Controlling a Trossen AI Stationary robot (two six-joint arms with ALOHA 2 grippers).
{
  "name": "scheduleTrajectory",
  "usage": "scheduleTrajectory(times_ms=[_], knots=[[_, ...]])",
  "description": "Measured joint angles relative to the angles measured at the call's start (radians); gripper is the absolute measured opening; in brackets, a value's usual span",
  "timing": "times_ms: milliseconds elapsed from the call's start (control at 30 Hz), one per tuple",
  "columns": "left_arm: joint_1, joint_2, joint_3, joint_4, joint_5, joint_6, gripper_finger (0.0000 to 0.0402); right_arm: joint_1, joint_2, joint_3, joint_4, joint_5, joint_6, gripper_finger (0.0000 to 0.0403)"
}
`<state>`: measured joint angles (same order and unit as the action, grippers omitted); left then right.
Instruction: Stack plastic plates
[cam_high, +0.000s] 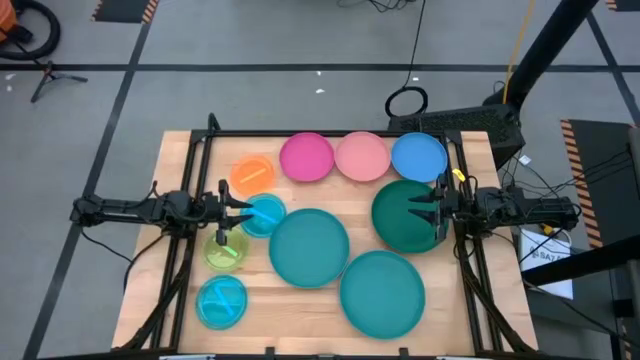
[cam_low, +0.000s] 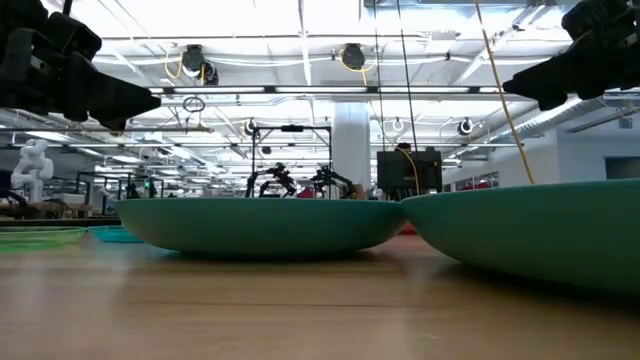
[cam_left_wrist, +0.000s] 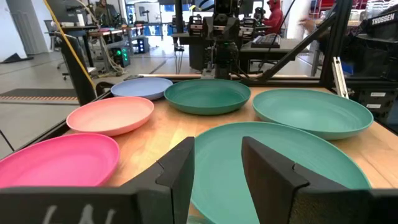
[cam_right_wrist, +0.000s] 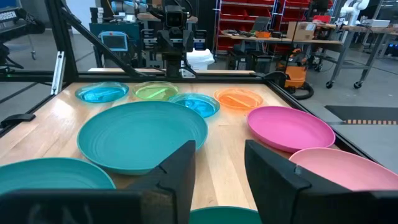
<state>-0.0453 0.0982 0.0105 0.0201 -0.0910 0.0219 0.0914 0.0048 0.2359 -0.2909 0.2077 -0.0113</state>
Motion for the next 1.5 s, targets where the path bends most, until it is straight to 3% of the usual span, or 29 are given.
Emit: scheduleTrajectory(times_ms=[1267, 1500], knots=[[0.0, 0.0, 0.0, 0.0, 0.0, 0.0, 0.0141, 0.0, 0.0, 0.0, 0.001, 0.0, -0.006, 0.0132], [0.0, 0.0, 0.0, 0.0, 0.0, 0.0, 0.0141, 0.0, 0.0, 0.0, 0.031, 0.052, -0.303, 0.0132]])
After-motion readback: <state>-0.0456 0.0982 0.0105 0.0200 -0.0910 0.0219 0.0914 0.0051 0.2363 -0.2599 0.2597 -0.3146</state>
